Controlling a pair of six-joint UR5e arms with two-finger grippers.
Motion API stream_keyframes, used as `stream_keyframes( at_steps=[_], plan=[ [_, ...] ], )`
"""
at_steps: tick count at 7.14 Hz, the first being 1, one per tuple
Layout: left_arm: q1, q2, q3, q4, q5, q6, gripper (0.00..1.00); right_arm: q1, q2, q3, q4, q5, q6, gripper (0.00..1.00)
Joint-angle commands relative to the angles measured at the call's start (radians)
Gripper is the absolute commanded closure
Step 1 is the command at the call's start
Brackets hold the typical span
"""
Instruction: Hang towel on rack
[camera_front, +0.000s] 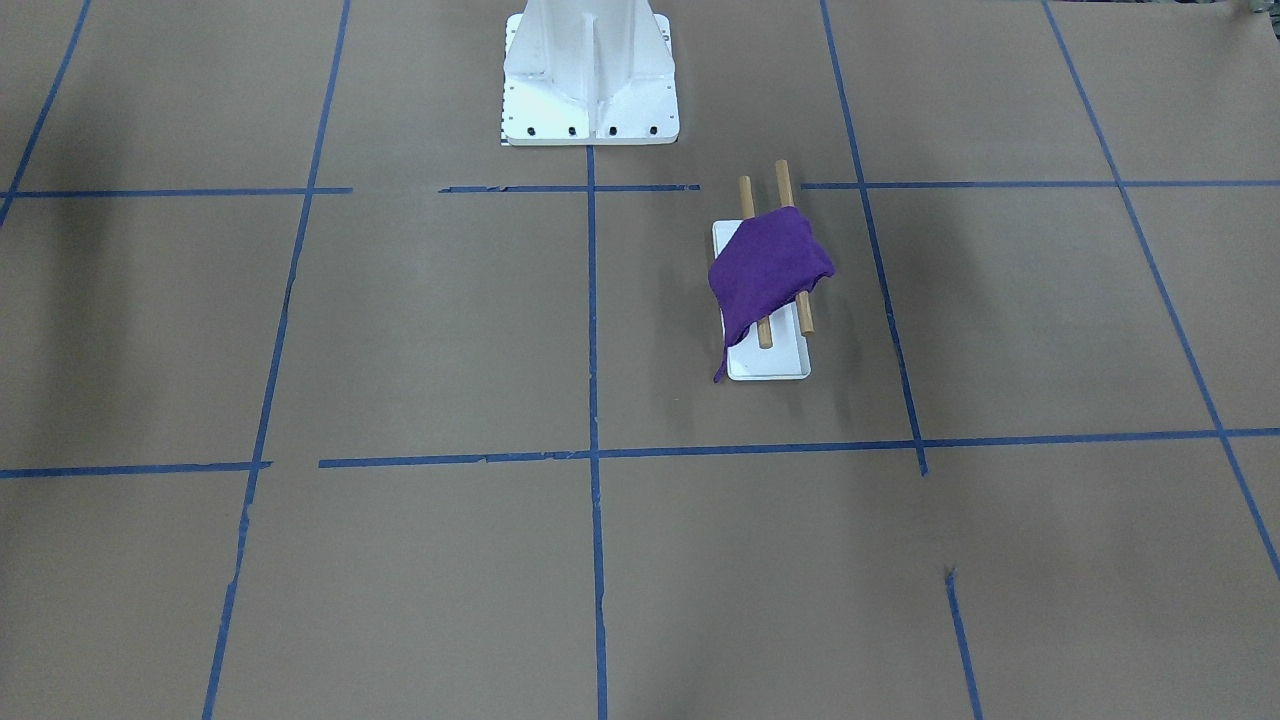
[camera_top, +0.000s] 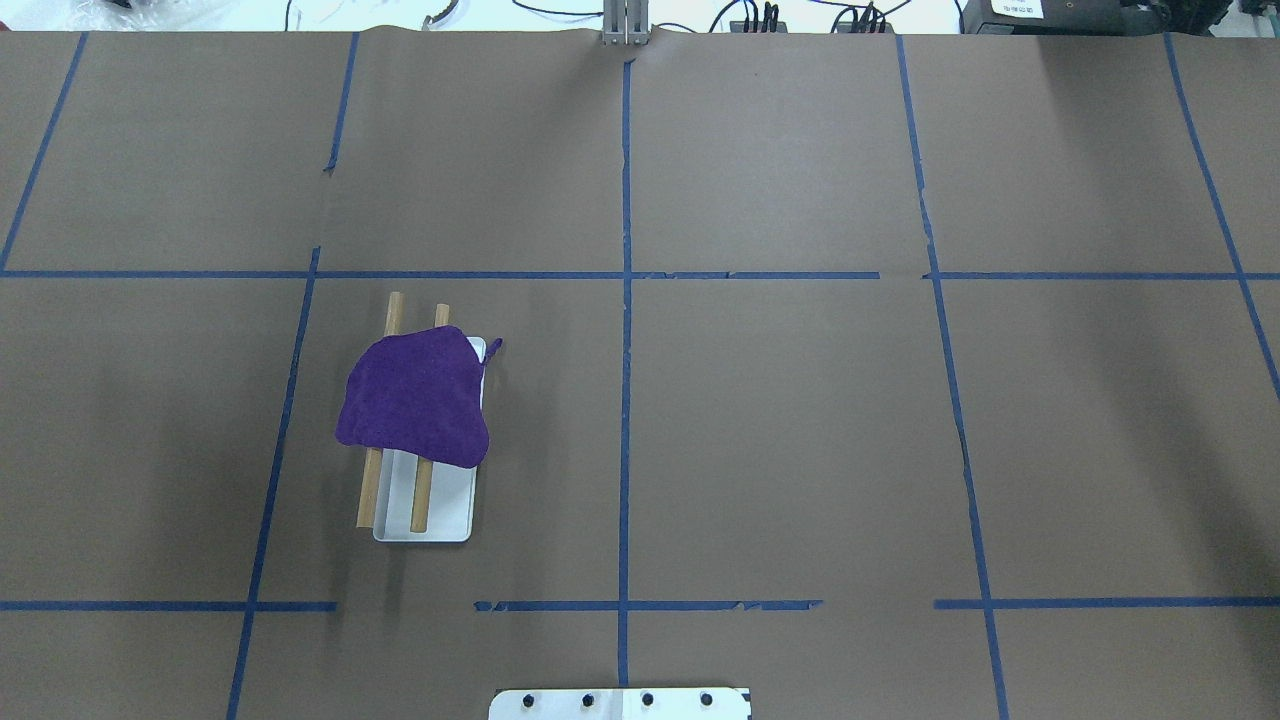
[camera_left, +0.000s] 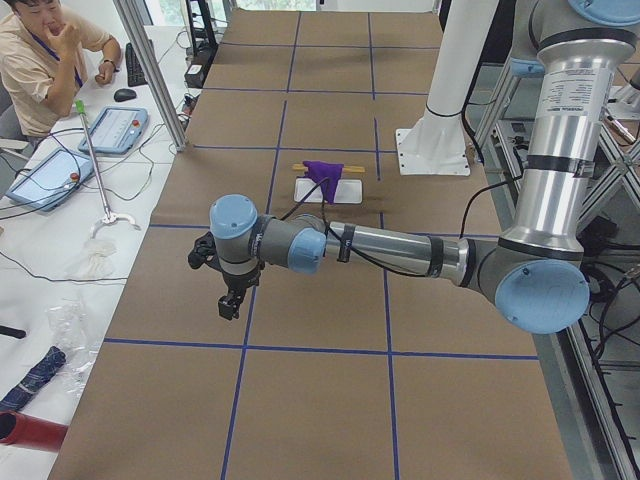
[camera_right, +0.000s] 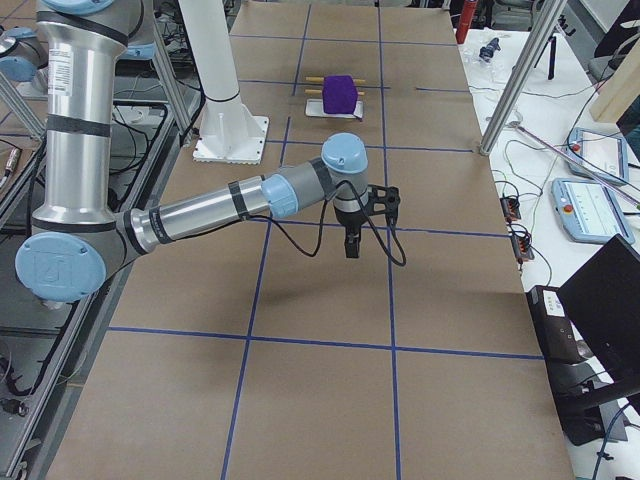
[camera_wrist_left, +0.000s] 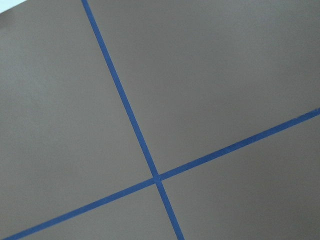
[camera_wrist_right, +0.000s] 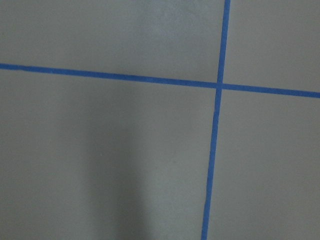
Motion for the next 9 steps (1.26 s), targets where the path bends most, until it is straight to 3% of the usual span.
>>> stream_keyframes(
  at_steps=[1,4,6,7,8,9],
  plan=[
    [-0.001,0.037,0.014,0.024,-0.047,-0.044,0.00,0.013,0.004,-0.070,-0.054,0.010,-0.161,0.00],
    [-0.001,0.046,0.028,0.018,-0.046,-0.039,0.00,0.007,-0.013,-0.106,-0.054,0.023,-0.144,0.00],
    [-0.004,0.060,-0.004,0.041,-0.049,-0.047,0.00,-0.054,-0.011,-0.109,-0.037,0.017,-0.017,0.00],
    [-0.004,0.057,-0.023,0.036,-0.053,-0.102,0.00,-0.055,-0.016,-0.110,-0.040,0.019,-0.020,0.00],
    [-0.010,0.104,-0.120,0.044,-0.053,-0.111,0.00,-0.055,-0.027,-0.109,-0.039,0.020,-0.021,0.00],
    [-0.008,0.133,-0.120,0.033,-0.053,-0.115,0.00,-0.055,-0.027,-0.109,-0.039,0.019,-0.021,0.00]
  ],
)
